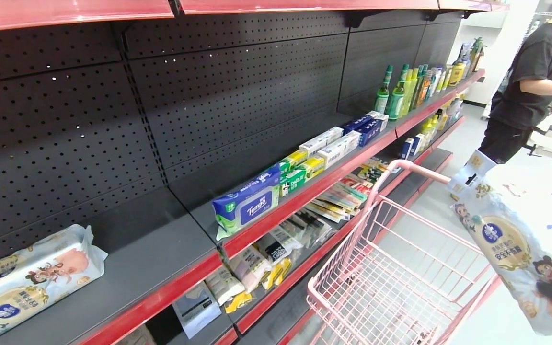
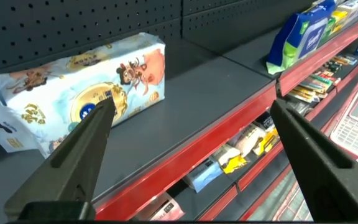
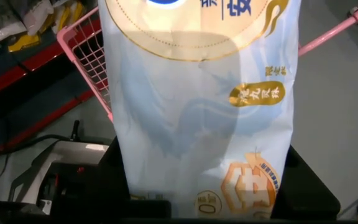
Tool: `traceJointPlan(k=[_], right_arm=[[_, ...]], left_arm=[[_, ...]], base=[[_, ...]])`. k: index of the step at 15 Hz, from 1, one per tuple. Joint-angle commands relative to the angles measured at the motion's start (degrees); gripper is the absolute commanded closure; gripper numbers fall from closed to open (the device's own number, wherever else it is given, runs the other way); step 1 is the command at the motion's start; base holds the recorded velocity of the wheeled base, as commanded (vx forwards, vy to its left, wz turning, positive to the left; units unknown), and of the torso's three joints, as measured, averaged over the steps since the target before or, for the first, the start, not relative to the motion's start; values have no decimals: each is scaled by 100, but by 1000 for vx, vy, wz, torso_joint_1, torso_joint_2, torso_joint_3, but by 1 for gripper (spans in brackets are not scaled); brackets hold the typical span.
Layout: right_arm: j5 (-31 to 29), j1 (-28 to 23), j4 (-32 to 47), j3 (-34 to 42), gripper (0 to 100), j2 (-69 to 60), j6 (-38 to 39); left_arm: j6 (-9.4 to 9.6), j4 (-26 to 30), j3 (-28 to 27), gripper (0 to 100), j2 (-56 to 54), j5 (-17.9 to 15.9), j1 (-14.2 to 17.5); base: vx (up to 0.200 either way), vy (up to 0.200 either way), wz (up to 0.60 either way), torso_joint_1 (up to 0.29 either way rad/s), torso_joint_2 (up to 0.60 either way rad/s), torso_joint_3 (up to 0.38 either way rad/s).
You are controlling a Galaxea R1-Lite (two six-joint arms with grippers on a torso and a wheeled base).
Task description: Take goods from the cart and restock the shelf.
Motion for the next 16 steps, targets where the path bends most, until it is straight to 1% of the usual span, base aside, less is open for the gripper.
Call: traceJointPlan(k=[1, 4, 7, 16], right_arm=[[4, 37, -1, 14, 100, 45, 5], [-5, 46, -1, 5, 100, 106, -30], [-14, 29, -10, 40, 100, 115, -329], [-5, 46, -10, -144, 100, 18, -391]], left_arm=[[0, -3, 0, 0, 5, 2, 0], [0, -3, 0, 0, 5, 2, 0], [0, -3, 0, 0, 5, 2, 0], [0, -3, 0, 0, 5, 2, 0]], base=[[0, 0, 0, 110, -207, -115], [0, 0, 0, 92, -193, -105], [0, 0, 0, 57, -124, -62], [0, 0, 600, 5, 0, 0]])
